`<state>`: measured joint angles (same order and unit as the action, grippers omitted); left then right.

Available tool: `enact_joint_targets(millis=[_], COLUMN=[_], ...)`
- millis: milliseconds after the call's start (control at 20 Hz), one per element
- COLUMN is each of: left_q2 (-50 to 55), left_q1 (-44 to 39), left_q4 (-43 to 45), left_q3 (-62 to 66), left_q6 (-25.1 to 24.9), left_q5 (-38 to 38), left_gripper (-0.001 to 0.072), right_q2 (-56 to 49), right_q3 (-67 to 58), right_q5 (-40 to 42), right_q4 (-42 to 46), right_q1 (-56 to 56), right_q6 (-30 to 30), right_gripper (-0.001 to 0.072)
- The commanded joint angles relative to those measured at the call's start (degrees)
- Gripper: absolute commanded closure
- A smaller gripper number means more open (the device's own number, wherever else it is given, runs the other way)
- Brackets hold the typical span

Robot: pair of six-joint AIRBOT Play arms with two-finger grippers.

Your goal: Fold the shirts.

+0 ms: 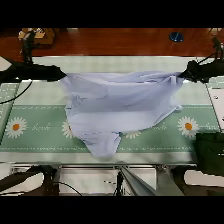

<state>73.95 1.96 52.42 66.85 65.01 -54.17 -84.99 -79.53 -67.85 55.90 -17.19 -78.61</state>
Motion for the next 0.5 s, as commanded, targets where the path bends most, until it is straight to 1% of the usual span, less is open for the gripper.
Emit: enact_joint_targets(millis=[0, 200, 250, 350, 400, 450], left_q2=[6.32, 10.62, 11.52, 12.28, 12.07, 11.87], left_q1=[-1.03, -1.03, -1.03, -0.92, -0.52, 0.48], left_q4=[0.09, 0.09, 0.07, 0.09, 0.13, 0.17], left_q3=[-0.15, -0.15, -0.15, -0.13, 0.13, 1.36], left_q6=[-0.9, -0.04, 0.31, 0.37, 0.37, 0.37], left_q5=[2.86, 1.75, 0.63, -1.64, -2.84, -5.55], left_gripper=[0.0684, 0.0679, 0.0638, 0.0433, 0.0425, 0.0425], right_q2=[-6.08, -11.28, -11.89, -11.85, -11.32, -10.47], right_q3=[0.02, 0.02, 0.02, -0.15, -0.63, -1.88], right_q5=[9.42, 10.03, 9.57, 9.14, 8.09, 5.95], right_q4=[0.48, 4.26, 4.26, 4.04, 3.76, 3.69], right_q1=[2.34, 4.96, 5.22, 5.03, 4.61, 3.85], right_q6=[0.46, 0.42, 0.44, 0.44, 0.46, 0.52], right_gripper=[0.0691, 0.069, 0.0684, 0.0578, 0.0548, 0.0464])
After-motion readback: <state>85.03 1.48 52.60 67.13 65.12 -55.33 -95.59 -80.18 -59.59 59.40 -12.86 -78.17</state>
